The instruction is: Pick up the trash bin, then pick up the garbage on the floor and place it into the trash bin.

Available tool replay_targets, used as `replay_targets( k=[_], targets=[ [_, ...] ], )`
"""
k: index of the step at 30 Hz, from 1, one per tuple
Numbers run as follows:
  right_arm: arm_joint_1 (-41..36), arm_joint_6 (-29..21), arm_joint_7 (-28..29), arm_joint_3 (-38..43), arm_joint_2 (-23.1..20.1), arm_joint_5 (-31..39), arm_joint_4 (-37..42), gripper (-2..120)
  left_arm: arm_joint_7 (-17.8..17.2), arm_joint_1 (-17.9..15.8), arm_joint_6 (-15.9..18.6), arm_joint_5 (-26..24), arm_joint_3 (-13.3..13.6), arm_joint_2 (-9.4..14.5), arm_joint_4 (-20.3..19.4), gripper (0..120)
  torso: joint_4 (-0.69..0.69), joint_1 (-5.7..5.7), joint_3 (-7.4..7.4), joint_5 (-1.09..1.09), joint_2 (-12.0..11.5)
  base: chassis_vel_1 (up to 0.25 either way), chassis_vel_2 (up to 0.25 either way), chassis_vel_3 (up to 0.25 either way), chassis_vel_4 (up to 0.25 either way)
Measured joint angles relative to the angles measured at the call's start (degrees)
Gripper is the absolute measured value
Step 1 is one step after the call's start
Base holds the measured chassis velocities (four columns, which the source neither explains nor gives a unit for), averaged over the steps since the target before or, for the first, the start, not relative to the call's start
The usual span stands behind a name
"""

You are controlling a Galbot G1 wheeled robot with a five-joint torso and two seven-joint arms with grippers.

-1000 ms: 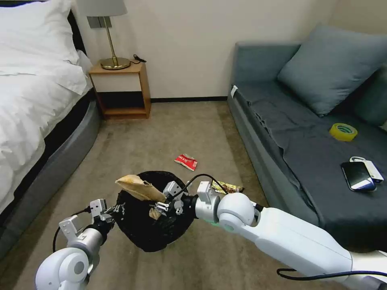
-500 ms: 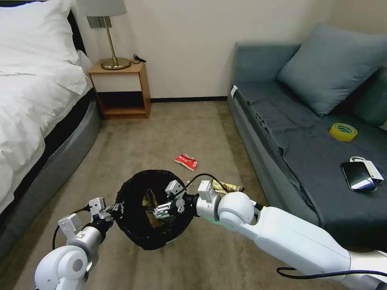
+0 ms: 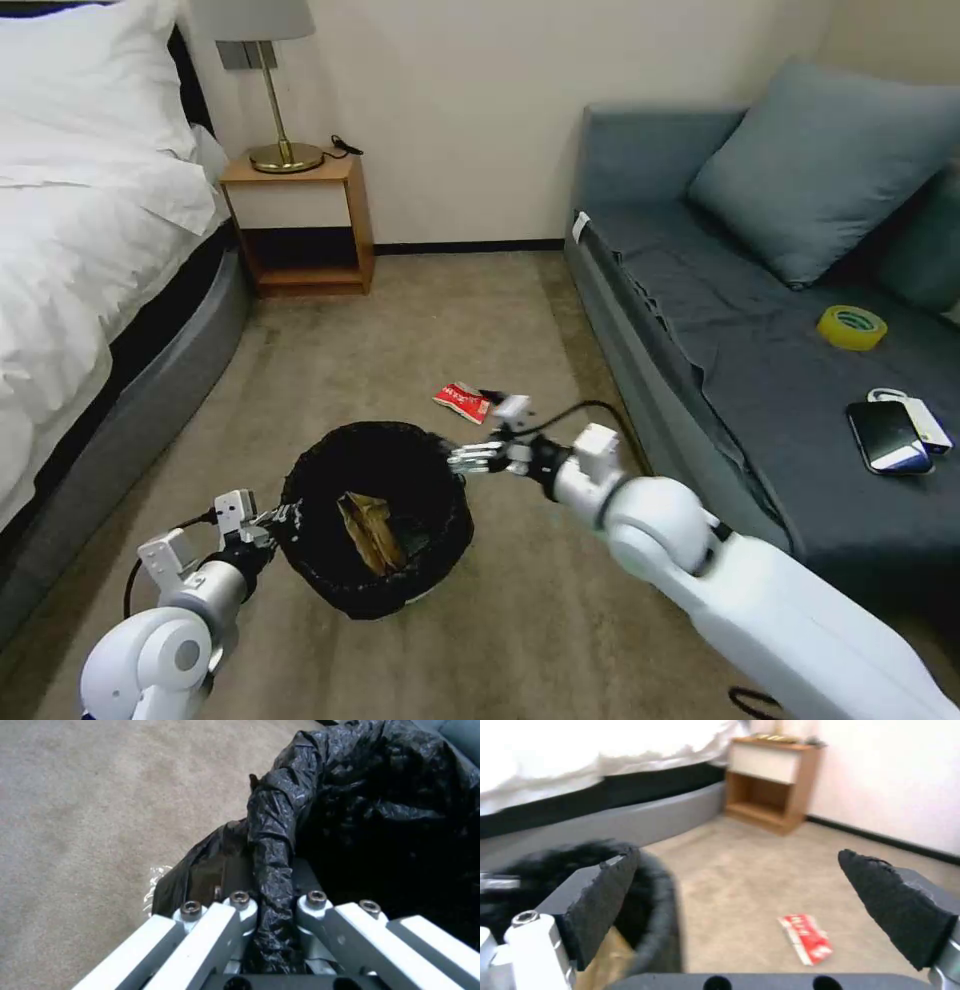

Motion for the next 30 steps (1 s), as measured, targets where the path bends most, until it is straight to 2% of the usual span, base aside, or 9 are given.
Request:
replay_targets(
  k=[6,7,10,11,15,16,20,24,30],
  targets=[
    [-12.79,0.96,2.29,9.73,1.93,-6.35,5.30,100,0.33,0.65,-0.20,0.71,0.01,-0.17,-0.27,4,0.02,0.00,0.00,-0.02,0.00,0.000,0.000,0.000,0.000],
    [-12.79,0.96,2.29,9.73,1.93,-6.35,5.30,100,0.33,0.65,-0.20,0.71,0.01,-0.17,-0.27,4,0.02,0.00,0.00,-0.02,0.00,0.000,0.000,0.000,0.000],
    [-20.85,1.78,2.15,14.24,5.13,-14.98,7.44,100,0.36,0.79,-0.27,0.79,-0.26,-0.33,-0.47,4,0.00,-0.01,-0.01,-0.02,0.00,0.000,0.000,0.000,0.000],
    [-20.85,1.78,2.15,14.24,5.13,-14.98,7.44,100,0.36,0.79,-0.27,0.79,-0.26,-0.33,-0.47,4,0.00,-0.01,-0.01,-0.02,0.00,0.000,0.000,0.000,0.000],
    [-28.47,4.51,1.55,17.64,12.31,-23.78,8.46,100,0.17,0.83,-0.32,0.84,-0.40,-0.52,-0.90,4,0.01,0.00,0.00,-0.04,0.01,0.000,0.000,0.000,0.000],
    [-28.47,4.51,1.55,17.64,12.31,-23.78,8.46,100,0.17,0.83,-0.32,0.84,-0.40,-0.52,-0.90,4,0.01,0.00,0.00,-0.04,0.01,0.000,0.000,0.000,0.000],
    [-33.92,8.18,1.71,18.65,20.78,-29.92,7.59,100,-0.02,1.02,-0.34,1.30,-0.39,-1.16,-1.32,4,0.02,-0.01,0.00,-0.03,0.00,0.000,0.000,0.000,0.000],
    [-37.21,9.28,2.83,19.40,24.44,-32.71,7.56,100,-0.05,1.22,-0.47,1.55,-0.41,-1.42,-1.66,4,0.01,0.00,0.00,-0.04,0.00,0.000,0.000,0.000,0.000],
    [-39.72,11.22,3.81,20.26,26.80,-35.35,7.37,100,-0.11,1.38,-0.57,1.55,-0.76,-1.42,-2.21,4,0.01,0.00,0.00,-0.03,0.00,0.000,0.000,0.000,0.000]
  ],
)
